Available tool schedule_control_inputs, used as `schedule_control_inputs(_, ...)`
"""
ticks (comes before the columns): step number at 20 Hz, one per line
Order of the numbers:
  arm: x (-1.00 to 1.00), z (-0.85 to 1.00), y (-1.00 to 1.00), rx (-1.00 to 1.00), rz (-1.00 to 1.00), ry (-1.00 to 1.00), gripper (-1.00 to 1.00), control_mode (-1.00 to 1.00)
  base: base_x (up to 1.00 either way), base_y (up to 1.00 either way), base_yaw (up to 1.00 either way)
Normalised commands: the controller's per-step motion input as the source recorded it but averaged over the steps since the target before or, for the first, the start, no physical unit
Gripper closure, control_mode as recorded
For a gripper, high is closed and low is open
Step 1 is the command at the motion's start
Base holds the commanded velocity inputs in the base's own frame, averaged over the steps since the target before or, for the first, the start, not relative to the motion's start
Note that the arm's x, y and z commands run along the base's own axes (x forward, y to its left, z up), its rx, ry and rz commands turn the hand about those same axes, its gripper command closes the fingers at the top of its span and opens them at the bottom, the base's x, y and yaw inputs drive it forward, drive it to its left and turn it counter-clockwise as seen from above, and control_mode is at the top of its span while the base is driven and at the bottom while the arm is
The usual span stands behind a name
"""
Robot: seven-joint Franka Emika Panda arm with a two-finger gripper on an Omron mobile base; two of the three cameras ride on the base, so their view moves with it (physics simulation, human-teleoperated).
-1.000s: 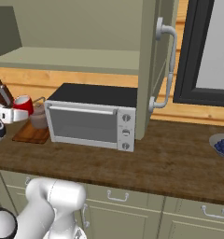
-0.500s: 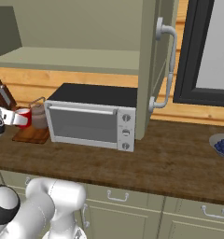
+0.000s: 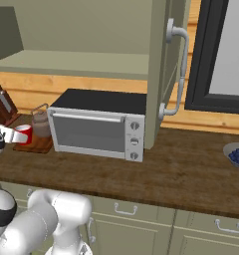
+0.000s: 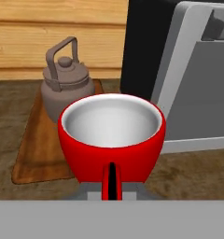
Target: Pick the kettle from the counter and place it on the tray. Then pick the mug from the cabinet and place it on the tray. Then close the cabinet doors.
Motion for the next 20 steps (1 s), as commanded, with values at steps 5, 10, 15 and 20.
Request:
schedule_control_inputs(5,0.21,-0.2,0.05,0.0,-0.01,0.0,1.0,-1.0,0.0,0.0,0.0)
schedule_control_inputs(10,0.12,-0.2,0.1,0.0,0.0,0.0,1.0,-1.0,0.0,0.0,0.0)
schedule_control_inputs(15,0.11,-0.22,0.08,0.0,0.0,0.0,1.0,-1.0,0.0,0.0,0.0)
schedule_control_inputs(20,0.21,-0.15,0.0,0.0,-0.01,0.0,1.0,-1.0,0.0,0.0,0.0)
